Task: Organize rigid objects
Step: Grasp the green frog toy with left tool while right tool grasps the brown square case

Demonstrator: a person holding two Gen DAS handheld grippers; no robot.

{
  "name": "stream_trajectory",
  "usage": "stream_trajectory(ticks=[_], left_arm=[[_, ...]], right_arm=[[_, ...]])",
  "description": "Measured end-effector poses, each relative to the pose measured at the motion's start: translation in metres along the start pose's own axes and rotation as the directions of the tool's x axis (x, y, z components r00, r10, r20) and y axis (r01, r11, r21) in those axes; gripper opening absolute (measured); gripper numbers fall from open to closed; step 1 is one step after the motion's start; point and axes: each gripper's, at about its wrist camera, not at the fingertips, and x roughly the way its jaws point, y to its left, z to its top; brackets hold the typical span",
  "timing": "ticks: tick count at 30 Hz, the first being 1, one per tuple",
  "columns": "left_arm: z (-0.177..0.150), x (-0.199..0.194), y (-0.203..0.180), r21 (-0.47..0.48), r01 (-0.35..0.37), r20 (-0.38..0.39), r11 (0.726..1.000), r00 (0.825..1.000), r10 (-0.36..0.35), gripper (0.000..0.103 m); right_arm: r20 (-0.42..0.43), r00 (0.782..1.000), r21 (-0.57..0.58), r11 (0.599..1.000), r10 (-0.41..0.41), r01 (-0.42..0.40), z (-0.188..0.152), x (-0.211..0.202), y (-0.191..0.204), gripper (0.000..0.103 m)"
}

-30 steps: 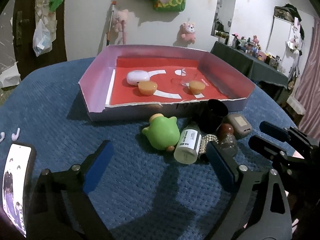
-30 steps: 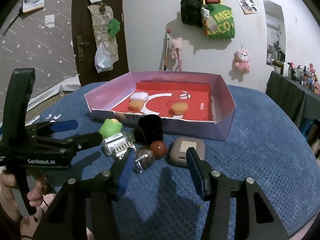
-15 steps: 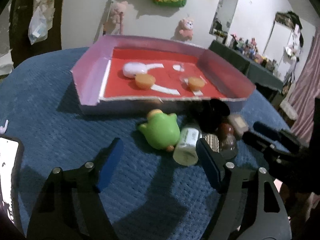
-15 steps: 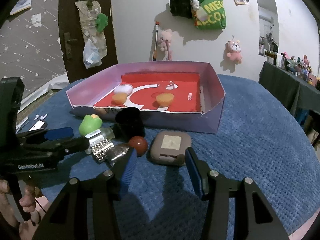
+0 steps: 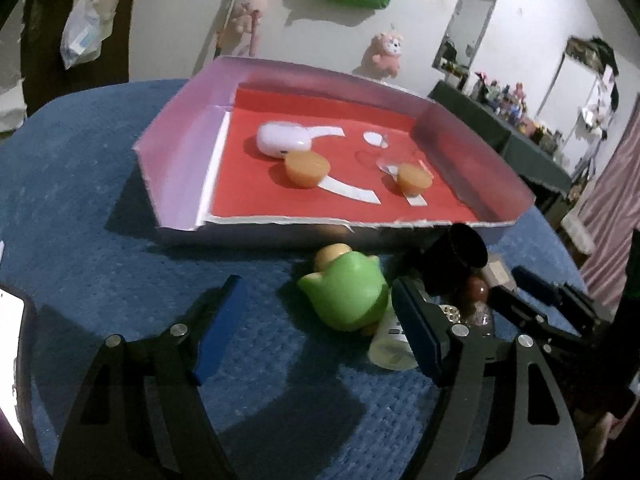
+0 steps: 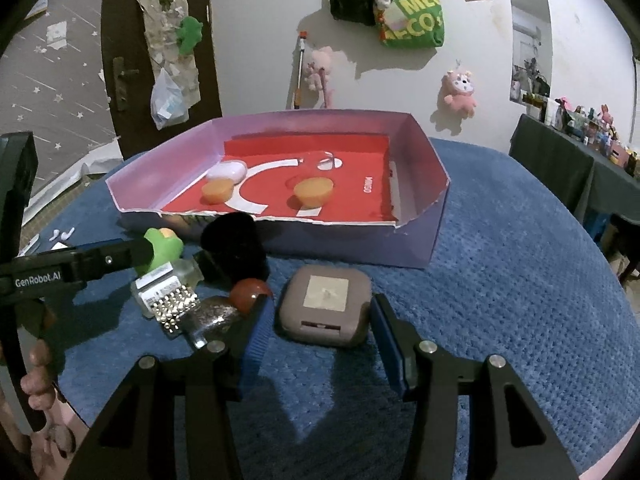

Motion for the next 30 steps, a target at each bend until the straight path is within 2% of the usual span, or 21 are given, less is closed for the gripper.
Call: stream_trajectory(ticks=[7, 9, 11, 15, 26, 30], left_arm=[[0.002, 0.007, 0.001, -0.039, -0.004, -0.026, 0.999, 1.000, 0.003, 0.073], [-0.001, 0.007, -0.004, -0.025, 0.007, -0.026, 1.000, 1.000, -0.007, 0.062], [-0.002, 0.008, -0.007, -0.015, 0.006, -0.028, 1.000, 1.000, -0.006, 0.061], [-0.003, 0.009, -0.014, 0.003, 0.032, -0.038, 0.999, 0.999, -0.032, 0.042], [-0.006, 0.002, -0.009, -0.032, 0.067, -0.045, 0.997, 0.997, -0.068, 0.039], [-0.006, -0.011, -0.009, -0.026, 0.069, -0.011, 0.997, 0.998, -0.069, 0.039]], right_arm=[[-0.022, 1.000, -0.001, 1.000, -0.008, 0.008, -0.001, 0.010, 0.001, 0.054], [-0.029, 1.000, 0.002, 1.000, -0.007, 0.007, -0.001, 0.012, 0.000, 0.055], [-0.033, 0.999, 0.008, 1.000, 0.001, -0.001, -0.002, 0.013, -0.001, 0.055], [-0.041, 0.999, 0.011, 1.000, 0.017, -0.017, -0.002, 0.012, -0.003, 0.054], [-0.019, 0.998, 0.032, 0.997, 0.066, -0.065, -0.004, -0.003, -0.005, 0.054], [0.016, 0.997, 0.014, 0.997, 0.070, -0.070, 0.000, -0.017, 0.001, 0.054]])
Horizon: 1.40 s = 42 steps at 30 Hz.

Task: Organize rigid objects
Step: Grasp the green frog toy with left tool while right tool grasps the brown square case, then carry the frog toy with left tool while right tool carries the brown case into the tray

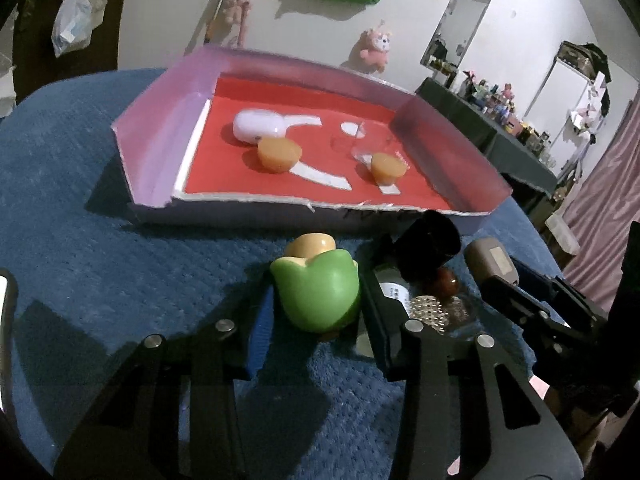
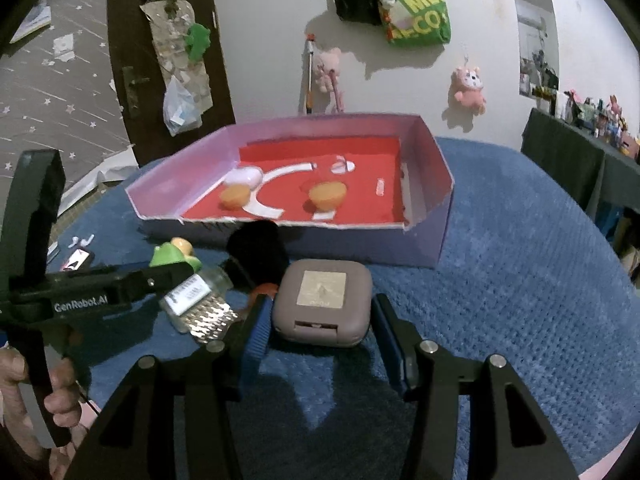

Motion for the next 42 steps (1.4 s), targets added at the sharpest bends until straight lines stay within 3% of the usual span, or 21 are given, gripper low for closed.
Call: stream_trajectory(ticks=[12, 42], left_arm=[[0.002, -0.033, -0.017, 0.064, 0.009, 0.078, 0.998, 0.997, -0.014, 0.039], [0.024, -0.031, -0.017, 0.080, 0.028, 0.101, 0.996, 0.994, -0.036, 0.039]], right_arm=[[0.067, 0.994, -0.038, 0.995, 0.089, -0.087, 0.013, -0.029, 0.025, 0.054], [0.067, 0.982, -0.059, 0.983, 0.178, -0.174, 0.031, -0.024, 0.028, 0.054]])
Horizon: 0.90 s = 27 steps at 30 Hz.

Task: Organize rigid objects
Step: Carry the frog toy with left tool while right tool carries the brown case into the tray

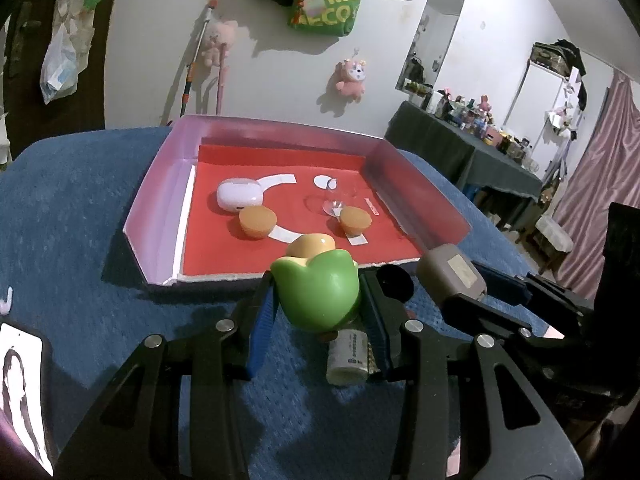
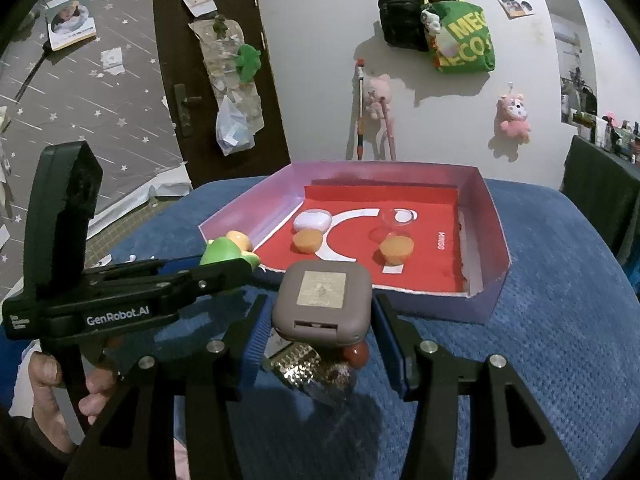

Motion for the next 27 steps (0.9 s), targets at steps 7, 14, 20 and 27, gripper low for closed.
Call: stream_trajectory(ticks=[7, 14, 20, 27], left_arm=[[0.019, 0.004, 0.006, 0.015, -0.002, 0.004, 1.000, 1.000, 0.002, 0.039], [0.033, 0.016, 0.008, 0.034, -0.004, -0.026, 0.999, 1.000, 0.005, 0.039], [0.039, 0.033, 0.012, 0.032, -0.005, -0.081, 0.999, 0.997, 0.007, 0.039], [0.044, 0.055, 0.018, 0.025, -0.006, -0.147, 1.000, 0.989, 0.010, 0.039]], right_arm=[[0.000, 1.000, -0.009, 1.000, 0.012, -0.012, 0.012, 0.004, -0.003, 0.054], [-0.009, 1.000, -0.017, 0.999, 0.029, -0.029, 0.032, 0.012, -0.010, 0.054], [-0.055, 0.998, -0.007, 0.999, 0.040, -0.040, 0.049, 0.028, -0.021, 0.054], [-0.152, 0.987, 0.022, 0.998, 0.054, -0.052, 0.057, 0.061, -0.038, 0.054]])
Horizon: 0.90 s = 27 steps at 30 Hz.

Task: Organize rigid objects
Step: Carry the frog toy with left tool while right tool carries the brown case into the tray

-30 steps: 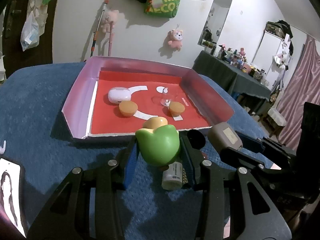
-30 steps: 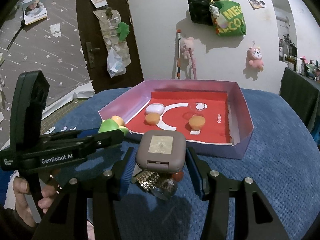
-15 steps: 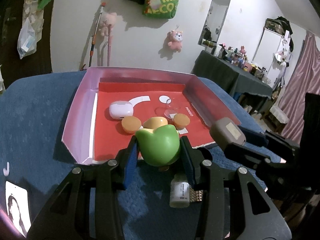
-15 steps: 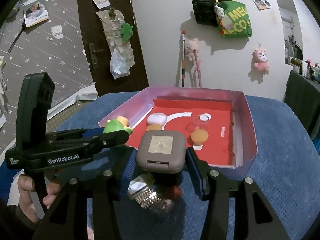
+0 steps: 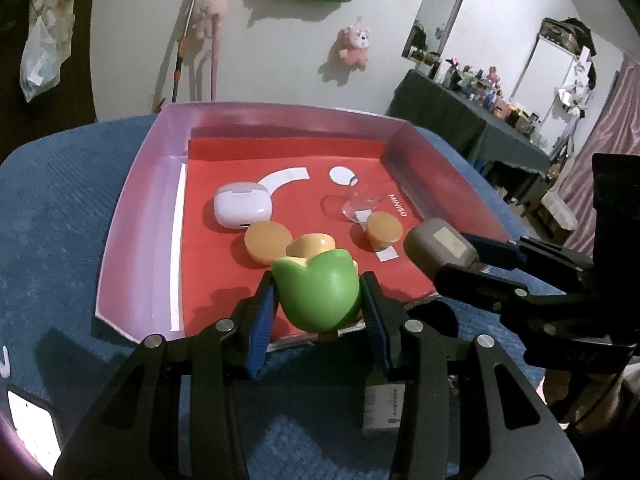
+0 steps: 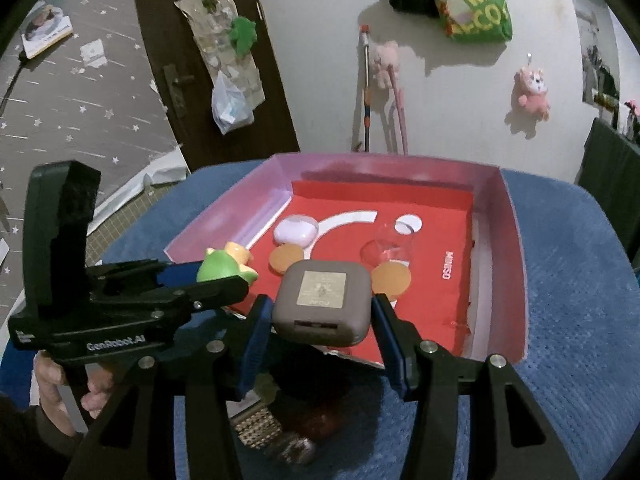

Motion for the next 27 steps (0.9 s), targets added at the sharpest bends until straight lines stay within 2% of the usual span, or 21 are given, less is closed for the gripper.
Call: stream_trajectory(ticks=[6, 11, 16, 27], left_arm=[[0.001, 0.013, 0.003, 0.020, -0.017, -0.054, 1.000, 0.998, 0.019, 0.039], [0.002, 0.029, 0.008, 0.009, 0.011, -0.114, 1.000, 0.993, -0.010, 0.039], [0.008, 0.045, 0.014, 0.006, 0.000, -0.148, 1.000, 0.989, 0.001, 0.039], [0.015, 0.058, 0.020, -0.028, -0.013, -0.133, 1.000, 0.991, 0.010, 0.039]], right_arm=[[-0.076, 0.997, 0.039, 0.999, 0.017, -0.014, 0.003, 0.027, -0.012, 0.054], [-0.118, 0.993, 0.035, 0.999, 0.023, -0.019, 0.002, 0.040, -0.012, 0.054], [-0.152, 0.988, 0.048, 0.999, 0.017, -0.010, 0.006, 0.053, -0.019, 0.054], [-0.154, 0.987, 0.015, 0.999, -0.046, 0.049, 0.014, 0.067, -0.024, 0.054]])
